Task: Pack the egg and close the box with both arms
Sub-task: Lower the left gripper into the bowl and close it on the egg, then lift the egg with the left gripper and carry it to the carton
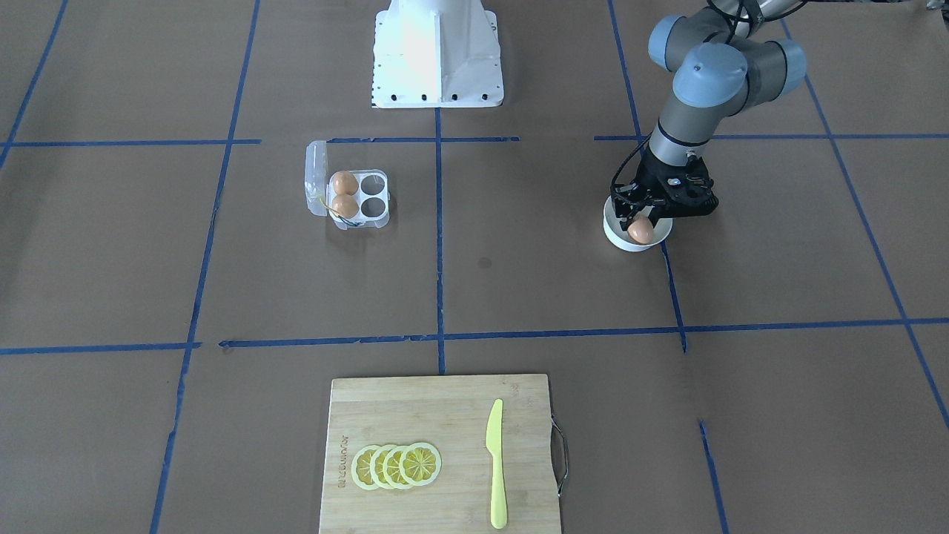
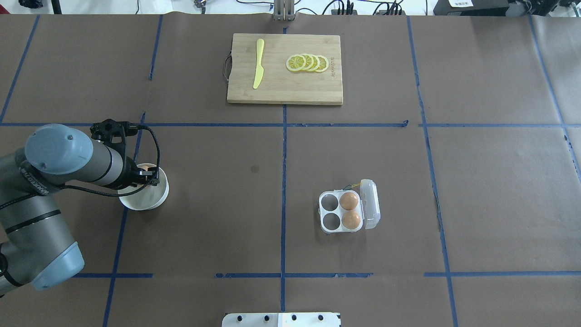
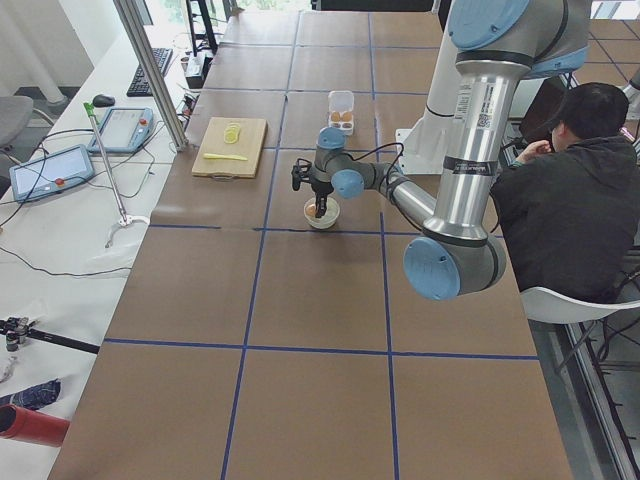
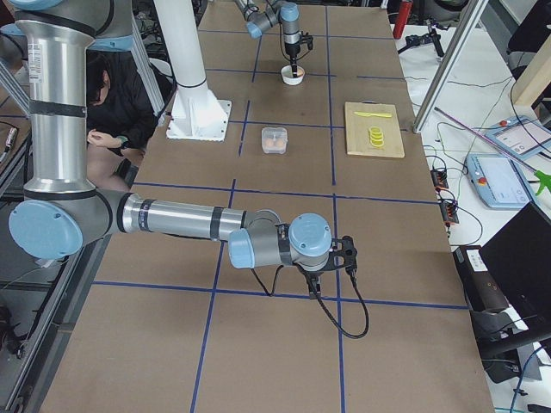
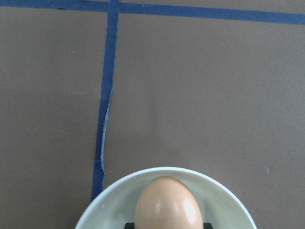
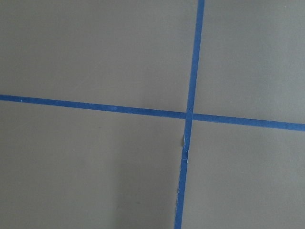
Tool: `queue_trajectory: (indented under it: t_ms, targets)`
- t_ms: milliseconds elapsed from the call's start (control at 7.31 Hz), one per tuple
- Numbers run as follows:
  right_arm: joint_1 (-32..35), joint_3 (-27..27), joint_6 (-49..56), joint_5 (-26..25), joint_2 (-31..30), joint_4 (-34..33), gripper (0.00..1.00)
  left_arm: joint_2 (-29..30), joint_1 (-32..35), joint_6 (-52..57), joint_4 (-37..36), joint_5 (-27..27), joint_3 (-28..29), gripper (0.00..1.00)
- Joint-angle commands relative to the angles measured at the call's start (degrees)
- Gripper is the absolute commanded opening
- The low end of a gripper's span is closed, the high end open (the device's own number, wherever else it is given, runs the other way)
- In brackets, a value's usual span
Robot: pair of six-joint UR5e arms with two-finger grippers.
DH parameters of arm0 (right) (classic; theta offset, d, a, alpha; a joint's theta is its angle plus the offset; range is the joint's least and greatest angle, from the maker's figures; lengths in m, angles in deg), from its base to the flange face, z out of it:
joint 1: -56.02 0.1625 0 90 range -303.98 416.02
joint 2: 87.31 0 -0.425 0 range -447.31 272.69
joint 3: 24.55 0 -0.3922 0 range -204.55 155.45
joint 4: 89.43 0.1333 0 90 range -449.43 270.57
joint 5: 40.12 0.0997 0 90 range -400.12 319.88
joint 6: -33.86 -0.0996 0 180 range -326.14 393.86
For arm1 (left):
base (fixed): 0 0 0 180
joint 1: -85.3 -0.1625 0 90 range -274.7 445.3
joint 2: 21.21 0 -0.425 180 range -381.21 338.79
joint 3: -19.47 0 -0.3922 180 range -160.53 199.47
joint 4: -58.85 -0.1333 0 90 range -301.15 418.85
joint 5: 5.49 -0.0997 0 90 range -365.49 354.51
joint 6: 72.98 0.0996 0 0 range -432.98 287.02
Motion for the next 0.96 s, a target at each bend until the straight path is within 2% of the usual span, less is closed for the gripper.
queue_trajectory:
  t_ms: [0, 137, 274, 411, 547, 684, 821]
  targets:
    - [0.00, -0.09, -0.05, 0.01, 0.00, -0.02, 1.00, -1.71, 0.21, 0.00, -5.30, 0.00, -6.48, 0.00]
    - [0.00, 0.00, -0.05, 0.01, 0.00, -0.02, 1.00, -1.46, 0.30, 0.00, -10.12, 0.00, -10.01, 0.00]
    - [0.00, 0.09, -0.05, 0.01, 0.00, -0.02, 1.00, -0.15, 0.30, -0.09, -11.82, -0.18, -11.26, 0.00]
    - [0.00, 0.26, 0.03, 0.10, 0.08, -0.02, 1.00, 3.60, -0.31, -0.35, -11.66, -0.44, -9.88, 0.00]
    - [0.00, 0.35, -0.05, 0.10, 0.08, -0.02, 1.00, 10.17, -0.49, -0.53, -11.57, -4.71, -8.57, 0.00]
    - [0.00, 0.35, 0.03, 0.10, 0.08, -0.02, 1.00, 16.06, -1.19, -0.44, -11.14, -6.40, -7.68, 0.00]
    - [0.00, 0.00, 0.03, 0.10, 0.08, -0.02, 1.00, 20.13, -1.98, -0.27, -6.17, -6.51, -5.50, 0.00]
